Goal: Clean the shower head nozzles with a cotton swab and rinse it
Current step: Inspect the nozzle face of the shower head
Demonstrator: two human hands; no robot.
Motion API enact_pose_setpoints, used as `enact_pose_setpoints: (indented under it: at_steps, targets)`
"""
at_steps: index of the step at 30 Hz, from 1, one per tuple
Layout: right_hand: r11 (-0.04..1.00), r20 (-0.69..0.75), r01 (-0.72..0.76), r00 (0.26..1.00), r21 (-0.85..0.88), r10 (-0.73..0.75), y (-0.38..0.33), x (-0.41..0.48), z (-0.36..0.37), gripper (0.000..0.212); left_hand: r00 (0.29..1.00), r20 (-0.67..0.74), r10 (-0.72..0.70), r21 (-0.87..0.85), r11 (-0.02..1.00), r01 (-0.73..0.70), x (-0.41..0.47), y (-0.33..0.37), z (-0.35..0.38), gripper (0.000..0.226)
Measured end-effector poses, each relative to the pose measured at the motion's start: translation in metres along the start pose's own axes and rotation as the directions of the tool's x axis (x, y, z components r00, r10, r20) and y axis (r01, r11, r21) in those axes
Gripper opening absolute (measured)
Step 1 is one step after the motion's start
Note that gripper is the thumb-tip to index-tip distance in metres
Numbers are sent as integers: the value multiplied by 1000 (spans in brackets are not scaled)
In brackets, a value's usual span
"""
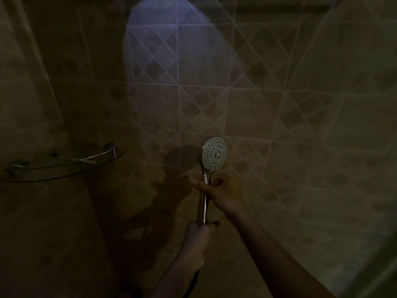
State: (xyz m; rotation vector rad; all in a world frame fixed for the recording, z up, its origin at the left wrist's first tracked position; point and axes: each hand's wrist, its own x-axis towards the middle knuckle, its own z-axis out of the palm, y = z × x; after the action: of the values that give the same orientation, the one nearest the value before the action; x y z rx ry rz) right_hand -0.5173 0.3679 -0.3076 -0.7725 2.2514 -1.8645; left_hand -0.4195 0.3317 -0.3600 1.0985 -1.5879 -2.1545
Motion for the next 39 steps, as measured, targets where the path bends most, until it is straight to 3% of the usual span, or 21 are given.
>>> enact_pose_setpoints:
  at_steps: [2, 5, 7, 11, 14, 16, 18, 21, 23, 25, 30, 34, 37, 39]
  targets:
    - [984, 49, -9, 999, 176, 1, 3, 0, -1, 40, 999, 47, -22, -1, 1000, 22, 1, 3, -6, 15]
    - [846, 251, -216, 963, 488, 101, 8, -1, -1, 18, 983, 178, -44, 0, 999, 44, 0, 9, -11, 17]
    - [761, 334, -310, 934, 571, 129, 7, -1, 1, 21, 981, 193, -32, 6, 999, 32, 0, 11, -10, 21]
    - [889, 237, -205, 965, 408, 114, 3, -1, 6, 19, 988, 157, 6, 19, 1000, -9, 2, 11, -8, 13]
    - [985, 160, -39, 987, 168, 12, 2, 0, 3, 32, 991, 132, 8, 24, 1000, -11, 6, 6, -9, 38]
    - [997, 140, -17, 990, 76, 6, 0, 2, 0, 36, 991, 131, -8, 30, 1000, 4, 8, 4, -9, 40]
    - [993, 186, -55, 982, 104, 34, 0, 4, -5, 34, 989, 148, -25, 44, 999, 18, 8, 5, -11, 25]
    - [967, 307, -147, 948, 209, 78, 2, 4, -12, 10, 979, 197, -58, 48, 998, 50, 4, 6, -12, 12]
    - [947, 391, -198, 916, 252, 87, 1, 4, -16, 29, 974, 214, -70, 38, 997, 64, 3, 5, -12, 5]
    - [943, 396, -210, 913, 260, 94, -2, 1, -17, 31, 980, 193, -53, 35, 998, 47, 7, 3, -9, 10]
    - [998, 180, -38, 983, 42, 30, -4, 2, -6, 40, 989, 145, -7, 65, 998, -2, 13, 3, -7, 19]
    - [952, 312, -179, 945, 250, 96, -6, 3, -8, 45, 987, 161, -28, 50, 999, 20, 11, 6, -11, 11]
    - [913, 402, -226, 913, 340, 77, -5, -1, -8, 39, 987, 157, -32, 52, 998, 24, 12, 8, -13, 26]
    - [912, 411, -220, 909, 347, 63, -4, -2, -8, 33, 988, 155, -13, 49, 999, 6, 11, 9, -13, 11]
